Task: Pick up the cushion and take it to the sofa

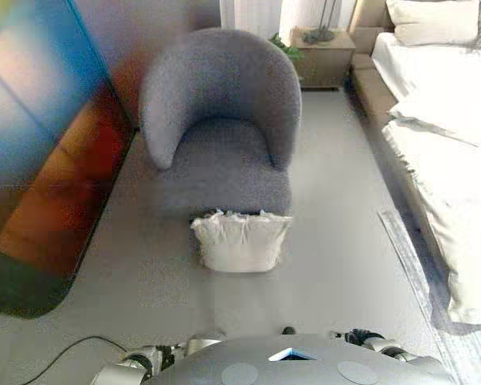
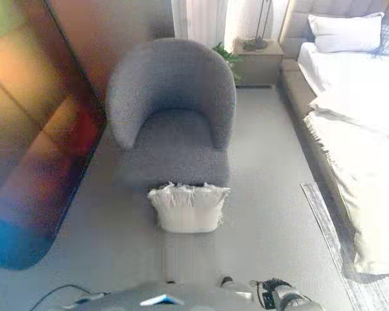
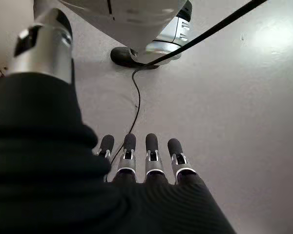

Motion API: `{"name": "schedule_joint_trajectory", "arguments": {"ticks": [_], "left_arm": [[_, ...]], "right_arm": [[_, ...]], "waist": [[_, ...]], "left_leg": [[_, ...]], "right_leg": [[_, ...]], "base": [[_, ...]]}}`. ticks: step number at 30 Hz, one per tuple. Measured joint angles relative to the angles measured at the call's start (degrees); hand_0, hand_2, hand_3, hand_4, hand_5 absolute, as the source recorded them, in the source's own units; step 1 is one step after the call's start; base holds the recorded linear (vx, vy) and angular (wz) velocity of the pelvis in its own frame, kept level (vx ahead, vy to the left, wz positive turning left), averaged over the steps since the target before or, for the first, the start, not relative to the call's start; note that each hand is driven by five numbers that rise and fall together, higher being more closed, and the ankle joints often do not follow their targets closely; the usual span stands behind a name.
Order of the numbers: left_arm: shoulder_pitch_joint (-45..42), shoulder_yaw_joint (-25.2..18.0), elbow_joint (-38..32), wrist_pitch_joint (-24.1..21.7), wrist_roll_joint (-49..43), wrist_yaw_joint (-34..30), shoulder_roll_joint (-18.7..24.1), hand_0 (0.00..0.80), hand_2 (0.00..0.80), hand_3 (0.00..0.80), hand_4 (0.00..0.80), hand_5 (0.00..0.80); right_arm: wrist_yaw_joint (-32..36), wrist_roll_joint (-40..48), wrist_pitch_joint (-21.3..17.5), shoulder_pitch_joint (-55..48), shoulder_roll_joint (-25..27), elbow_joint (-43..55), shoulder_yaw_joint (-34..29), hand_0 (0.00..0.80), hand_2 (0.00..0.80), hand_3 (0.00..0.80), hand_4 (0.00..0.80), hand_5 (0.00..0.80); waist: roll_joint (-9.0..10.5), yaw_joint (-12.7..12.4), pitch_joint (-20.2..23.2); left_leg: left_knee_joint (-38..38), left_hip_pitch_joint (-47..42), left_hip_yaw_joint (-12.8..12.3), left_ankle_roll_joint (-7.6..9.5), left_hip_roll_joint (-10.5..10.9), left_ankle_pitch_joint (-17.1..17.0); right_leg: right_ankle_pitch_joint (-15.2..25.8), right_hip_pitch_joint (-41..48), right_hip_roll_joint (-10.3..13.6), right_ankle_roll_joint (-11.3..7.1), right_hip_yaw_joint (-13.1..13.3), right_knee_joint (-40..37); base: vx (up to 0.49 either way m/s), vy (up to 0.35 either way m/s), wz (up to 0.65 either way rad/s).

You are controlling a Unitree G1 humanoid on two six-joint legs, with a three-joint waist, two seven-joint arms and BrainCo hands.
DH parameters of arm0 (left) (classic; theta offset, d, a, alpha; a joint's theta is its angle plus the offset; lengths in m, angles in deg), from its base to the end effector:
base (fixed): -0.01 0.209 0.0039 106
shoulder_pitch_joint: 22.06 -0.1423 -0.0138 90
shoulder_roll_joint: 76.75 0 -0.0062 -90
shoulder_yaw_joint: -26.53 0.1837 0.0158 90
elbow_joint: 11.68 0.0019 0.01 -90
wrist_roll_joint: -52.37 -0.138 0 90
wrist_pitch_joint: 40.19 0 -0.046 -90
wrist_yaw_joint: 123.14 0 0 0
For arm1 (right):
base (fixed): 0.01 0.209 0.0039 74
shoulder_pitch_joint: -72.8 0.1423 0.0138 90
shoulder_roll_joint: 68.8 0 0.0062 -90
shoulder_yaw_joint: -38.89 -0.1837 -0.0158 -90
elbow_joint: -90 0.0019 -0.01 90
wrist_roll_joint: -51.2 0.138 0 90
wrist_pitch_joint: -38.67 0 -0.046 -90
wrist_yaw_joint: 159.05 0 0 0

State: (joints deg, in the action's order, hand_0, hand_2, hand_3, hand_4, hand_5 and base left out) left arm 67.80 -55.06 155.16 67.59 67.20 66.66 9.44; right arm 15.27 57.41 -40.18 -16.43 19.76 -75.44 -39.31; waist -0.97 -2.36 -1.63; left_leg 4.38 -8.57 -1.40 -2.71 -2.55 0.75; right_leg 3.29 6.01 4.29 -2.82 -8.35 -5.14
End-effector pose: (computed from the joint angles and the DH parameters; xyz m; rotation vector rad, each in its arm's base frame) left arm 0.0366 0.2174 -0.1231 0.1709 1.6397 0.3380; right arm 0.0519 -0.2306 -0.1189 -0.3345 1.4920 -0.1687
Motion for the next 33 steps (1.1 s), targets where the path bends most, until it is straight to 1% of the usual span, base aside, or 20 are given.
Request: {"name": "schedule_joint_trajectory", "arguments": {"ticks": [8, 22, 30, 33], "left_arm": [[-0.01, 0.01, -0.30, 0.10, 0.01, -1.38, 0.00, 0.000, 0.000, 0.000, 0.000, 0.000], [-0.05, 0.06, -0.34, 0.51, -0.09, -1.35, 0.01, 0.000, 0.000, 0.000, 0.000, 0.000], [-0.06, 0.04, -0.34, 0.53, -0.16, -1.26, 0.02, 0.000, 0.000, 0.000, 0.000, 0.000], [0.17, 0.04, -0.21, 0.52, -0.44, -1.23, 0.08, 0.000, 0.000, 0.000, 0.000, 0.000]], "right_arm": [[-0.06, -0.01, -0.08, -0.05, 0.00, -0.05, 0.00, 0.000, 0.000, 0.000, 0.000, 0.000], [0.02, 0.06, -0.79, -0.07, 0.00, -0.02, 0.00, 0.000, 0.000, 0.000, 0.000, 0.000], [0.02, 0.01, -0.76, -0.08, 0.00, -0.04, 0.00, 0.000, 0.000, 0.000, 0.000, 0.000], [-0.01, 0.02, -0.78, 0.03, 0.01, -0.08, 0.00, 0.000, 0.000, 0.000, 0.000, 0.000]], "waist": [[-0.02, 0.00, -0.04], [0.02, -0.01, -0.11], [0.10, 0.01, -0.15], [0.33, 0.05, -0.54]], "left_leg": [[0.67, -0.83, 0.03, 0.03, -0.04, -0.02], [0.81, -0.82, 0.14, 0.03, -0.05, -0.04], [0.58, -0.83, 0.20, 0.02, -0.13, -0.04], [-1.01, -0.37, 0.52, -0.30, -0.20, 0.06]], "right_leg": [[-0.11, 0.68, -0.02, 0.02, -0.04, -0.07], [-0.18, 0.66, -0.02, -0.01, -0.17, -0.10], [-0.20, 0.69, -0.23, 0.01, -0.13, -0.08], [-0.55, 0.98, -0.54, -0.06, 0.12, 0.16]], "base": [[0.004, -0.001, 0.00], [0.000, 0.000, 0.00], [0.013, -0.051, 0.00], [-0.056, -0.123, 0.05]]}}
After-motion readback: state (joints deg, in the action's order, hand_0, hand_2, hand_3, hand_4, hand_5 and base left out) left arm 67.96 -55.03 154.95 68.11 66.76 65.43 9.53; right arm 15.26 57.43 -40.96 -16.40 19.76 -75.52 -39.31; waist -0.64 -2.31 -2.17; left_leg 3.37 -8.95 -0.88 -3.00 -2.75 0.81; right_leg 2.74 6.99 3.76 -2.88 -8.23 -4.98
